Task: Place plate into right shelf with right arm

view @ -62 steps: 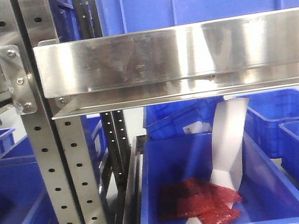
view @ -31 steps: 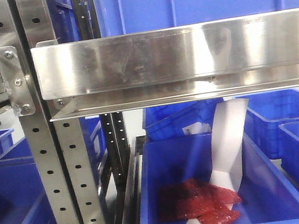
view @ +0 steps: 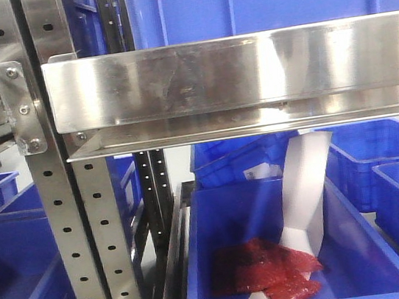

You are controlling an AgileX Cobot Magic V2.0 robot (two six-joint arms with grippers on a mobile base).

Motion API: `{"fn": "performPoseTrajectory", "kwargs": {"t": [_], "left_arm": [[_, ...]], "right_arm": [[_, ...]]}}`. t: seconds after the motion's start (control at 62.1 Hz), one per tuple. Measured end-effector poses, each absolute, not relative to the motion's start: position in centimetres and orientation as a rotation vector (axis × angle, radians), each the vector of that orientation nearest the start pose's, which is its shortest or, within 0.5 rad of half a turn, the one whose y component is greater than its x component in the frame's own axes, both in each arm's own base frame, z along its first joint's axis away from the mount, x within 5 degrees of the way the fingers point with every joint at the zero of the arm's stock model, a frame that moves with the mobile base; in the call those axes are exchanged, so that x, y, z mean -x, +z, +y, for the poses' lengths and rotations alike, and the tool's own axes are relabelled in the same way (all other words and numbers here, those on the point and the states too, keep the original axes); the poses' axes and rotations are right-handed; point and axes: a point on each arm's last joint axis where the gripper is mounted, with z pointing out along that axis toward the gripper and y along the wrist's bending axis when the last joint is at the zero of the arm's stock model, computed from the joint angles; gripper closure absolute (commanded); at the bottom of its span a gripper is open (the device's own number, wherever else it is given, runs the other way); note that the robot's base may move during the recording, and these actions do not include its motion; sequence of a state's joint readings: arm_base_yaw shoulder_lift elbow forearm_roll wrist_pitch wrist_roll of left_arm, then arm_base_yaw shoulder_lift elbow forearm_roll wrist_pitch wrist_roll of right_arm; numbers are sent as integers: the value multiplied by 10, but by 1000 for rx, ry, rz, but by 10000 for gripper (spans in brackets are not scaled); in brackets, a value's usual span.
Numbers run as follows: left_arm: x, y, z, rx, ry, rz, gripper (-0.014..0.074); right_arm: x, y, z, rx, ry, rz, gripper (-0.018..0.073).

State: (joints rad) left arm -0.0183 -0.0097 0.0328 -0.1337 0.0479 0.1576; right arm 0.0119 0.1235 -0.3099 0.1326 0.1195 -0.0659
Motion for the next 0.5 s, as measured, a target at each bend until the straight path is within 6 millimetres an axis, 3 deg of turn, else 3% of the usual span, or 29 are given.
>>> {"fn": "performPoseTrajectory", "kwargs": {"t": [0.129, 0.241, 0.386, 0.499], "left_arm": [[-57, 198, -2, -38, 0, 1554, 724], [-57, 198, -2, -38, 0, 1554, 724], [-57, 198, -2, -38, 0, 1554, 724], [-57, 198, -2, -38, 0, 1554, 724]], "right_arm": [[-44, 320, 2, -35, 88, 1340, 503], [-40, 353, 2, -36, 90, 1264, 503], [-53, 399, 2, -38, 92, 1231, 503], [-79, 432, 2, -39, 91, 1243, 503]]}}
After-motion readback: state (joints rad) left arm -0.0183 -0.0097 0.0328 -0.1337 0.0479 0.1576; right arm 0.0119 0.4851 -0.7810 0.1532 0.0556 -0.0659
